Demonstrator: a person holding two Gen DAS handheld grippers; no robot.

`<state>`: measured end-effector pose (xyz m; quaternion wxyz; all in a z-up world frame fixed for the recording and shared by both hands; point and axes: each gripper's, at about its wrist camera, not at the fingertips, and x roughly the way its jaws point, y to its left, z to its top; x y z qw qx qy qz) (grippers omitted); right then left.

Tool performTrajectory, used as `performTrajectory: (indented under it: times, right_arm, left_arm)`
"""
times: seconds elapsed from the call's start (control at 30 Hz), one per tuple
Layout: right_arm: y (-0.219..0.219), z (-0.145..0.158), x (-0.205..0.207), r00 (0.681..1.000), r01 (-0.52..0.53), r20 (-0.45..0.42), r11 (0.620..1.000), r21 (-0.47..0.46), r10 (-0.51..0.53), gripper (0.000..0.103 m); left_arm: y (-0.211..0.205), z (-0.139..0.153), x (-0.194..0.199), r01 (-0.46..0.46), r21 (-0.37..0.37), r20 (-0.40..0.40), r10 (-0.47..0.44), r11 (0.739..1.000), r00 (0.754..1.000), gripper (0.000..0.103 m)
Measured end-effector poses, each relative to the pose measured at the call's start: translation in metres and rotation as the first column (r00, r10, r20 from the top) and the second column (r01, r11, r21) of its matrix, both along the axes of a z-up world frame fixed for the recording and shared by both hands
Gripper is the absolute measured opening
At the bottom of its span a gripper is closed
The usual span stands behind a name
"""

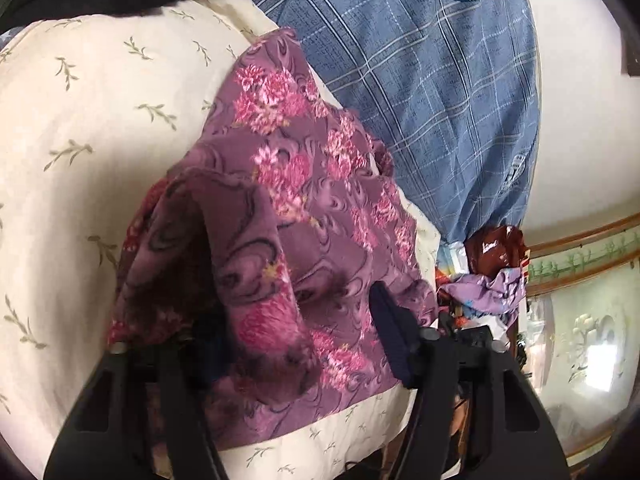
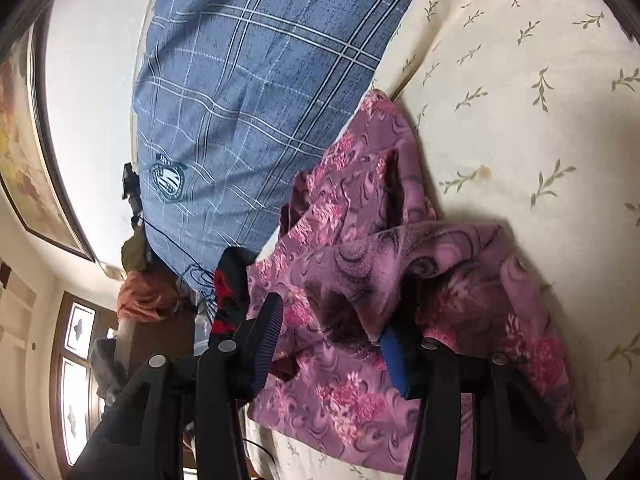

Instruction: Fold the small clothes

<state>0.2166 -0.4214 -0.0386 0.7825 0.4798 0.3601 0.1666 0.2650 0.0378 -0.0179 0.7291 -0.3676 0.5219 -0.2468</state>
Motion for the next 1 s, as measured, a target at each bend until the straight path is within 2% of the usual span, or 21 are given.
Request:
performTrajectory:
  times: [0.03, 0.07, 0.13, 0.3, 0.4, 0.47, 0.5, 0.53, 0.57, 0.63, 0.7, 0.73, 0.77, 0.8, 0.87, 0.93, 1.0]
  right_arm:
    - [0.001, 0.001, 0.002, 1.0, 0.005, 0.002, 1.0, -0.017, -0.005, 0.046]
    - [0.004, 0.005, 0.008, 1.0, 0.0, 0.013, 0.998, -0.068, 0.001, 0.035]
    - [0.007, 0.012, 0.014, 0.999, -0.015, 0.029, 0.994, -0.104, 0.018, 0.007]
    - [-0.003, 0.041, 0.027, 0.989, 0.006, 0.147, 1.0, -0.015, -0.004, 0.007]
    - [-0.015, 0.04, 0.055, 0.987, 0.049, 0.152, 0.996, 0.074, -0.06, 0.007]
    - [-0.022, 0.029, 0.073, 0.985, 0.088, 0.13, 0.983, 0.158, -0.109, 0.012]
    - [-0.027, 0.021, 0.083, 0.984, 0.11, 0.111, 0.97, 0.216, -0.137, 0.012]
    - [-0.033, 0.01, 0.093, 0.981, 0.152, 0.073, 0.951, 0.268, -0.177, 0.016]
    - [-0.038, 0.002, 0.099, 0.976, 0.191, 0.041, 0.935, 0.299, -0.213, 0.027]
    - [-0.051, -0.013, 0.103, 0.957, 0.28, -0.031, 0.89, 0.36, -0.289, 0.043]
    - [-0.065, -0.019, 0.096, 0.942, 0.318, -0.039, 0.851, 0.417, -0.334, 0.043]
    - [-0.069, -0.015, 0.092, 0.941, 0.311, -0.009, 0.857, 0.412, -0.337, 0.044]
    - [-0.071, -0.01, 0.088, 0.941, 0.304, 0.015, 0.866, 0.397, -0.337, 0.047]
    - [-0.07, -0.005, 0.084, 0.946, 0.285, 0.044, 0.885, 0.368, -0.322, 0.048]
    - [-0.057, 0.002, 0.088, 0.975, 0.193, 0.05, 0.936, 0.293, -0.217, 0.052]
    - [-0.03, 0.002, 0.102, 0.998, 0.063, 0.017, 0.975, 0.212, -0.068, 0.052]
    - [-0.006, -0.002, 0.118, 0.999, -0.027, -0.032, 0.985, 0.171, 0.033, 0.053]
  left_arm:
    - [-0.001, 0.001, 0.002, 0.004, -0.004, 0.002, -0.004, 1.0, 1.0, 0.016]
    - [-0.001, 0.002, 0.003, 0.006, -0.007, -0.003, -0.006, 1.0, 1.0, 0.008]
    - [0.001, 0.013, -0.001, -0.019, -0.014, 0.028, 0.02, 1.0, 0.999, 0.007]
    - [0.014, 0.062, 0.013, -0.078, -0.04, 0.156, 0.083, 0.996, 0.984, 0.007]
    - [0.018, 0.069, 0.052, -0.127, -0.028, 0.167, 0.13, 0.992, 0.977, 0.007]
    - [0.019, 0.059, 0.081, -0.156, -0.014, 0.129, 0.156, 0.988, 0.979, 0.007]
    - [0.017, 0.05, 0.101, -0.17, 0.023, 0.104, 0.166, 0.985, 0.981, 0.007]
    - [0.018, 0.04, 0.114, -0.189, 0.053, 0.066, 0.186, 0.98, 0.98, 0.007]
    - [0.019, 0.027, 0.129, -0.203, 0.065, 0.006, 0.203, 0.977, 0.979, 0.007]
    - [0.022, 0.003, 0.15, -0.2, 0.022, -0.113, 0.201, 0.98, 0.973, 0.007]
    - [0.024, -0.001, 0.154, -0.198, -0.028, -0.13, 0.192, 0.98, 0.973, 0.01]
    - [0.024, 0.003, 0.154, -0.185, -0.047, -0.106, 0.179, 0.982, 0.978, 0.018]
    - [0.024, 0.006, 0.152, -0.178, -0.051, -0.088, 0.174, 0.983, 0.981, 0.031]
    - [0.023, 0.012, 0.149, -0.172, -0.06, -0.056, 0.169, 0.983, 0.984, 0.039]
    - [0.017, 0.019, 0.142, -0.153, -0.057, -0.006, 0.152, 0.987, 0.988, 0.065]
    - [0.012, 0.023, 0.135, -0.148, -0.041, 0.017, 0.149, 0.988, 0.989, 0.074]
    - [0.005, 0.024, 0.14, -0.125, -0.012, 0.014, 0.125, 0.992, 0.992, 0.074]
